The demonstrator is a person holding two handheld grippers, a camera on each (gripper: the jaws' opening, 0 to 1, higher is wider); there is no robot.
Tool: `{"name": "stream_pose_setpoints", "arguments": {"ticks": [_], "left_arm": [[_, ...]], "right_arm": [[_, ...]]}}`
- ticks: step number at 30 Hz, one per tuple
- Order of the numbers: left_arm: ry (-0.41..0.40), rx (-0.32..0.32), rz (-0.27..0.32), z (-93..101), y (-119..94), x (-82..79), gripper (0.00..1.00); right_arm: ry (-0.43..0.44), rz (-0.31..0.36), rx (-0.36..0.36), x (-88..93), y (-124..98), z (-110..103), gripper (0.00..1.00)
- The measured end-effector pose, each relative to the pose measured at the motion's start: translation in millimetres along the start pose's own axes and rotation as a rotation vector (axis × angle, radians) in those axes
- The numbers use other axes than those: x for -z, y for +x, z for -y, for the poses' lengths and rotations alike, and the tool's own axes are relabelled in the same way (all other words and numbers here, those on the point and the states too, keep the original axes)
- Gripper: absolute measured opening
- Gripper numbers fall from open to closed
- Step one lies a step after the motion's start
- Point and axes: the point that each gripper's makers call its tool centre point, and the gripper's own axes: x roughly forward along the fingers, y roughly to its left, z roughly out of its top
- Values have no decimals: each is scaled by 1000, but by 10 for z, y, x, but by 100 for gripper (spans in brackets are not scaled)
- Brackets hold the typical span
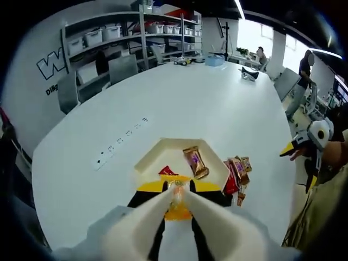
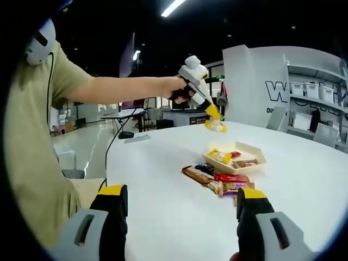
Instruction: Place the target food into the container with the food tongs after gripping and lifting it, then release it inside without dropping or visibly crushing the food.
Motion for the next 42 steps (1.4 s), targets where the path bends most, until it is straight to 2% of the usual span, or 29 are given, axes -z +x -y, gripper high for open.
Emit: {"name": "stream_pose_setpoints", "arguments": {"ticks": [18,30,42], "left_arm": [[-17,-49,26,-229,119,-275,13],[-11,-77,28,-313,185,-319,14],[-11,-69,20,-300,162,-304,15]], "right_arm": [[2,-3,6,9,-15,17,81],[4,-6,9,19,-22,39,81],[3,-9,5,26,-8,33,81]]}}
